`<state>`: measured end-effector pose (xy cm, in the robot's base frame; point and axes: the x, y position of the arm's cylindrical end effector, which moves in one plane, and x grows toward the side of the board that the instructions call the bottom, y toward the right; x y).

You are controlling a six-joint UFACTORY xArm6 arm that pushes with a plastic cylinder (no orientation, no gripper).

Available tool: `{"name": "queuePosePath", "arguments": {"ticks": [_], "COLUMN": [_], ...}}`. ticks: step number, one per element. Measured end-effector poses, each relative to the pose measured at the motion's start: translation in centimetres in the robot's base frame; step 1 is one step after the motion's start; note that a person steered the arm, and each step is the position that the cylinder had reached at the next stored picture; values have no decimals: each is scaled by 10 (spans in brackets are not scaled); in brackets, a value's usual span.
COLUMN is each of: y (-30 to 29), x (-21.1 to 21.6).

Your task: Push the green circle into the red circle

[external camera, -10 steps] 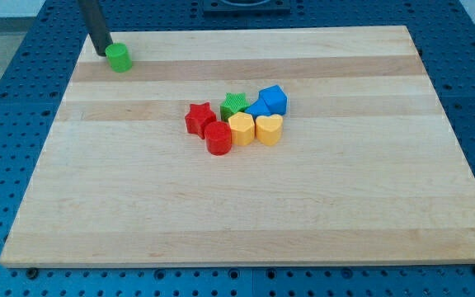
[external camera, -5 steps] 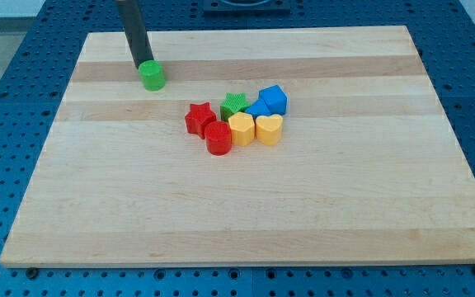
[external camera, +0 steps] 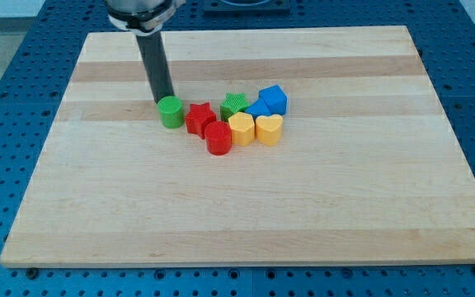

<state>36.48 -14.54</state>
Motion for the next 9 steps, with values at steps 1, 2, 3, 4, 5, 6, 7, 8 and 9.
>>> {"name": "queuePosePath", "arguments": {"ticks": [1, 2, 3, 4, 5, 6, 7, 8, 9], "y": [-37, -37, -18, -5, 3, 9, 17, 35, 51], "x": [-1, 8, 13, 15, 21, 29, 37, 48, 55]}}
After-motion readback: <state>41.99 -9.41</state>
